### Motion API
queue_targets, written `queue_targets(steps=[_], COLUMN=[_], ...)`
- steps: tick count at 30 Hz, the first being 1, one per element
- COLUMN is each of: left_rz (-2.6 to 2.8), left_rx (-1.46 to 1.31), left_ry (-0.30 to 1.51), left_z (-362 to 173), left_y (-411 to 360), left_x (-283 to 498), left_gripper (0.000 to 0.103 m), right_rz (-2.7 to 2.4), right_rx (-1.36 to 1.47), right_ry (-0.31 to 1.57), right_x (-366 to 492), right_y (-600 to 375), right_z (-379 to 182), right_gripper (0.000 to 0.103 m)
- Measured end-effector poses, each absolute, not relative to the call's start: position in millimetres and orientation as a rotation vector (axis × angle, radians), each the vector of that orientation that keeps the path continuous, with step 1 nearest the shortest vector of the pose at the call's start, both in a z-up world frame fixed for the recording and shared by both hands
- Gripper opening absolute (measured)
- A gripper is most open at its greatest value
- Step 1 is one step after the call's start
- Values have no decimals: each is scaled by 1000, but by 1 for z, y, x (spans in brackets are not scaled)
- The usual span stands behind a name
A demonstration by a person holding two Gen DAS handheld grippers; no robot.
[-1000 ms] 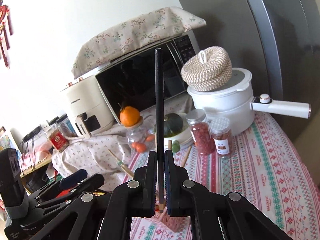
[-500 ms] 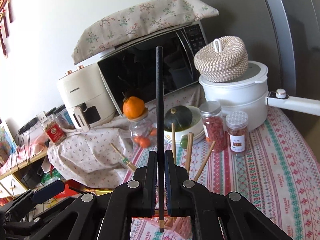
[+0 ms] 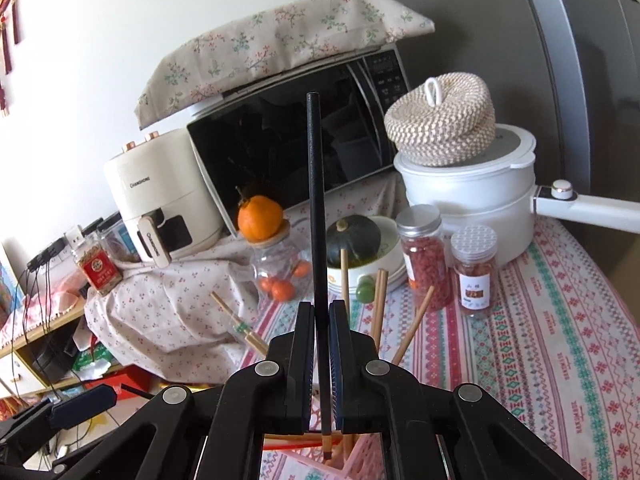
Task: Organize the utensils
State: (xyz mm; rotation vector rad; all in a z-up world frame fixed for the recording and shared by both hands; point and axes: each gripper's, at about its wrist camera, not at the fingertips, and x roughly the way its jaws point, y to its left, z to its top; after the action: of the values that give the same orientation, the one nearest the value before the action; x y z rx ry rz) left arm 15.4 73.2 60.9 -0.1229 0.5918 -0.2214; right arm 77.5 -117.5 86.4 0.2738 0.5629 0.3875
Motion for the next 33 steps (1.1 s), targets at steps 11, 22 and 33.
queue_targets(steps=[11,22,33], left_rz=[-190,-35,17], left_rx=[-104,2,15], left_ry=[625,670,657], left_z=[60,58,55], left_y=[67,47,23], left_x=[13,-7,-29], left_gripper=[88,103,103], right_rz=[347,215,132], right_rx=[310,196,28], right_ry=[599,599,634], right_x=[75,42,-2], right_y=[-135,-168,-185], right_z=[80,93,100], right_gripper=[69,103,103])
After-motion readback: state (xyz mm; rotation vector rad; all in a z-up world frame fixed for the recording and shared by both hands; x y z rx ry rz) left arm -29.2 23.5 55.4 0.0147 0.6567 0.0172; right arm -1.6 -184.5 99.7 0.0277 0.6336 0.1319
